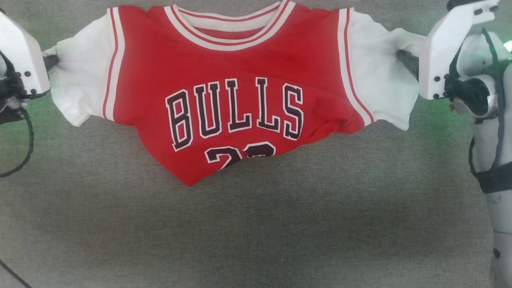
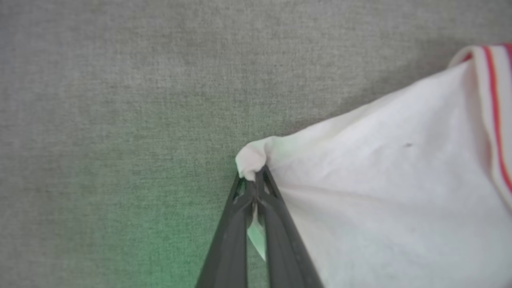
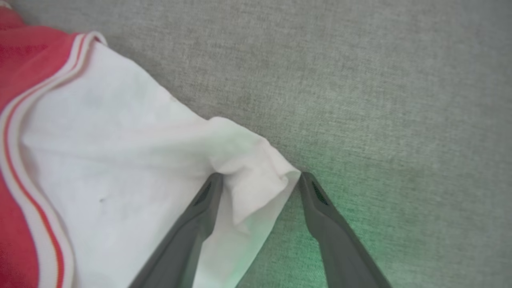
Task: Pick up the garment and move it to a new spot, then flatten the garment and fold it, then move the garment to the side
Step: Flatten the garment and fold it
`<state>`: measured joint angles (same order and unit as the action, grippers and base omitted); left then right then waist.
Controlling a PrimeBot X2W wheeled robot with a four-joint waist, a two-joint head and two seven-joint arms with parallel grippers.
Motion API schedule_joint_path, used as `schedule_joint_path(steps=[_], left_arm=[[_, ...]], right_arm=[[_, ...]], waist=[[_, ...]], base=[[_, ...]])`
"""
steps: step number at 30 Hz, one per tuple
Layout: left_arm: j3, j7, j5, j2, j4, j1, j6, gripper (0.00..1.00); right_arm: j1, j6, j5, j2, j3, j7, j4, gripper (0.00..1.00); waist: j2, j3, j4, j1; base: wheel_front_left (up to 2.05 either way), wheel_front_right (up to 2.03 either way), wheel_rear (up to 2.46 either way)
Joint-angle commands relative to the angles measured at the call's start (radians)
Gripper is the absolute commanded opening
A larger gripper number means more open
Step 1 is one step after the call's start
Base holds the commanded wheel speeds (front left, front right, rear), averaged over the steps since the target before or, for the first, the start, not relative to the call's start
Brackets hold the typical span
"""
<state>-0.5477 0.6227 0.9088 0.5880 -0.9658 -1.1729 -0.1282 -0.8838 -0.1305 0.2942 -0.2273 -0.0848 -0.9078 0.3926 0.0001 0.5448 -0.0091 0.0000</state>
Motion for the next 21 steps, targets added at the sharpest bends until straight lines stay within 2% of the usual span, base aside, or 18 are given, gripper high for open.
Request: schedule_joint_path(steps=[1,4,6,15,21], left_arm=[[-0.022,0.002,0.001,-0.040,-0.013,0.030,-0.002,0.00],[-0.027,-0.012,0.011,-0.042,-0.017,0.030,-0.002,0.00],[-0.032,-0.025,0.013,-0.038,-0.015,0.022,-0.002,0.00],[-0.047,-0.128,-0.026,-0.010,0.024,-0.042,-0.002,0.00],[-0.059,-0.200,-0.062,0.002,0.069,-0.096,0.005,0.00]], right_arm=[[0.025,0.000,0.014,0.012,-0.027,-0.034,0.036,0.00],[0.009,0.000,0.032,-0.013,-0.045,-0.060,0.048,0.00],[-0.018,0.001,0.046,-0.026,-0.026,-0.031,0.054,0.00],[-0.095,0.001,0.023,-0.015,0.044,0.162,0.072,0.00],[-0.155,0.001,0.032,0.006,0.051,0.314,0.093,0.00]], waist=[[-0.0001,0.000,0.001,0.0000],[-0.0001,-0.009,0.005,0.0000],[-0.0001,-0.030,0.011,0.0000],[-0.0001,-0.158,0.030,0.0000],[-0.0001,-0.263,0.041,0.0000]], base=[[0.00,0.00,0.00],[0.00,0.00,0.00],[0.00,0.00,0.00],[0.00,0.00,0.00],[0.00,0.00,0.00]])
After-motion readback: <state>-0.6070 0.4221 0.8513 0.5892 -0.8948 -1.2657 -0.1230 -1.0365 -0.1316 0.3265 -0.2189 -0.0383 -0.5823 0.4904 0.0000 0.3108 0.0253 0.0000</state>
